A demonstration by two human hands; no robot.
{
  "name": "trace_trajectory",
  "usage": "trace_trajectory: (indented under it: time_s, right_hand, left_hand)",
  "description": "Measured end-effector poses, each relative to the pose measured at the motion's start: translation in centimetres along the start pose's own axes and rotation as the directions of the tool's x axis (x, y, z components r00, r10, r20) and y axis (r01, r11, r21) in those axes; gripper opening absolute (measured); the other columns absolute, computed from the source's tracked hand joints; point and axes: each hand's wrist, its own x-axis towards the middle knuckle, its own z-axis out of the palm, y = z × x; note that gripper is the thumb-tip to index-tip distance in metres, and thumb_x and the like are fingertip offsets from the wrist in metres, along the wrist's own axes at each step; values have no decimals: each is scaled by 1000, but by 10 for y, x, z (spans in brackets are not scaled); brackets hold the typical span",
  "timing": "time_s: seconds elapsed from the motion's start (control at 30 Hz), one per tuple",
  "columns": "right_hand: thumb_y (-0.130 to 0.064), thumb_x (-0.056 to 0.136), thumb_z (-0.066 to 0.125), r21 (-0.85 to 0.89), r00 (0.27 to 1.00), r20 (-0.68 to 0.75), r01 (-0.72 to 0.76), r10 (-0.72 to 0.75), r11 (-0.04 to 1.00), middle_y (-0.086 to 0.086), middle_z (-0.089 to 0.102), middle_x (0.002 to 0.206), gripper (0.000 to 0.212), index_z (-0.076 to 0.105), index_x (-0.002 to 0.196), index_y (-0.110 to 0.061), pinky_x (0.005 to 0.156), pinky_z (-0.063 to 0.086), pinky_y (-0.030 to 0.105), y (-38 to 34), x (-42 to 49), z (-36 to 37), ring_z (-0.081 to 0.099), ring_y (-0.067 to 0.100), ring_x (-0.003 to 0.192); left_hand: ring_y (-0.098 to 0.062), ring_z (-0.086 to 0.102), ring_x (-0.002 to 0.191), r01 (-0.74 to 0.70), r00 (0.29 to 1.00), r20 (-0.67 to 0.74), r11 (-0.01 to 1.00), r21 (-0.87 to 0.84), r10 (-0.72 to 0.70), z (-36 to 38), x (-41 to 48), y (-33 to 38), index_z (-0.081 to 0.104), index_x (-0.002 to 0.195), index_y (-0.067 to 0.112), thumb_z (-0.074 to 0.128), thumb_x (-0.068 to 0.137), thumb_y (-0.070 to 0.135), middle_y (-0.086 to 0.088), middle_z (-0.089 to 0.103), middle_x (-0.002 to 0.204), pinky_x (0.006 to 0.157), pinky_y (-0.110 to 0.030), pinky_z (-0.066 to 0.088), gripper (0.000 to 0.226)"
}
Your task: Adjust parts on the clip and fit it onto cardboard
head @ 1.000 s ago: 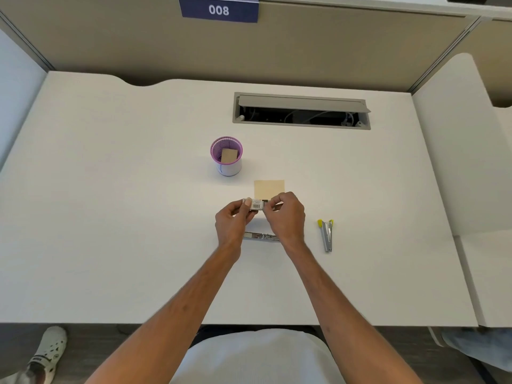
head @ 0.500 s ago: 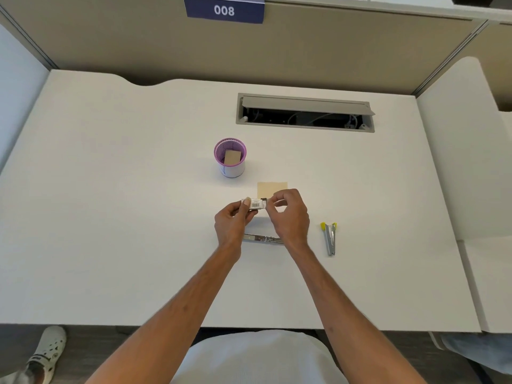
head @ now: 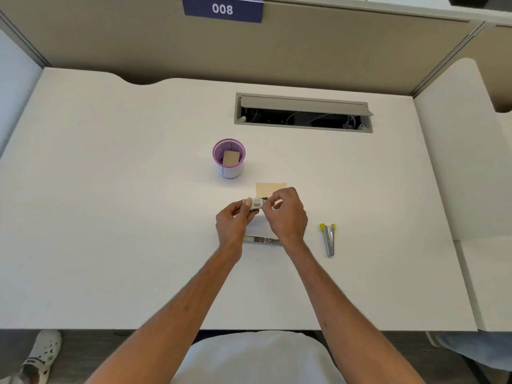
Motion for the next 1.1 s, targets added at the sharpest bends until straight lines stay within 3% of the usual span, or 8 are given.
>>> trace_trajectory:
  time_s: [0.23,0.47,0.57,0.73,0.8,0.97,1.03,1.1]
  right_hand:
    - [-21,89,75,79,976,-128,185,-174,980,-15,58,114,12,64,93,-24,64,61,38,5,-3,5,69,6,87]
    - [-12,90,73,230,949,-202,285,-241,930,-11,64,113,11,65,93,-19,75,56,29,6,0,5,67,8,104]
    - [-8,89,69,492,972,-224,171,-66,853,-6,74,99,13,63,90,-19,87,57,32,0,4,-3,73,16,101]
    - [-1,94,67,863,956,-3,-146,294,483,13,76,84,12,63,99,-11,68,61,31,5,18,-24,75,27,72]
    - [5,97,60,894,930,139,-266,341,361,11,74,83,18,65,108,-8,67,62,29,11,18,-29,71,26,71]
    - [1,96,39,841,840,433,-507,327,188,17,71,87,32,71,94,2,76,63,34,26,8,-35,72,27,75]
    - [-11,97,45,801,809,496,-567,316,194,16,72,83,32,74,94,3,75,63,36,29,6,-36,71,27,73]
    - [-16,97,57,749,795,525,-601,304,279,12,71,79,24,76,93,-1,70,62,33,30,5,-35,69,23,69]
  left_hand:
    - [-18,85,96,56,998,-21,998,-13,-56,2,-1,7,83,112,2,78,103,26,-9,86,107,80,-14,62,26]
    - [-21,84,98,51,999,-13,999,-13,-51,1,-1,9,82,112,1,77,104,24,-10,85,108,81,-16,62,25]
    - [-22,84,99,68,998,-10,997,-37,-69,1,-1,8,82,112,0,78,104,23,-11,85,108,82,-16,62,25]
    - [-21,84,103,140,990,30,986,-90,-138,2,2,5,83,109,5,78,103,26,-6,86,108,87,-18,64,22]
    - [-23,84,105,175,984,61,977,-120,-169,3,2,3,83,109,5,79,102,26,-6,86,108,90,-21,65,23]
    - [-24,83,106,173,981,101,979,-104,-163,7,-1,0,82,113,4,80,102,29,-8,86,111,87,-19,64,28]
    - [-24,83,106,160,983,102,982,-96,-150,8,-2,-1,82,113,3,80,102,29,-9,86,111,88,-19,64,28]
    - [-23,83,105,143,985,104,986,-82,-135,8,-3,0,82,112,3,80,101,29,-10,86,110,89,-20,64,28]
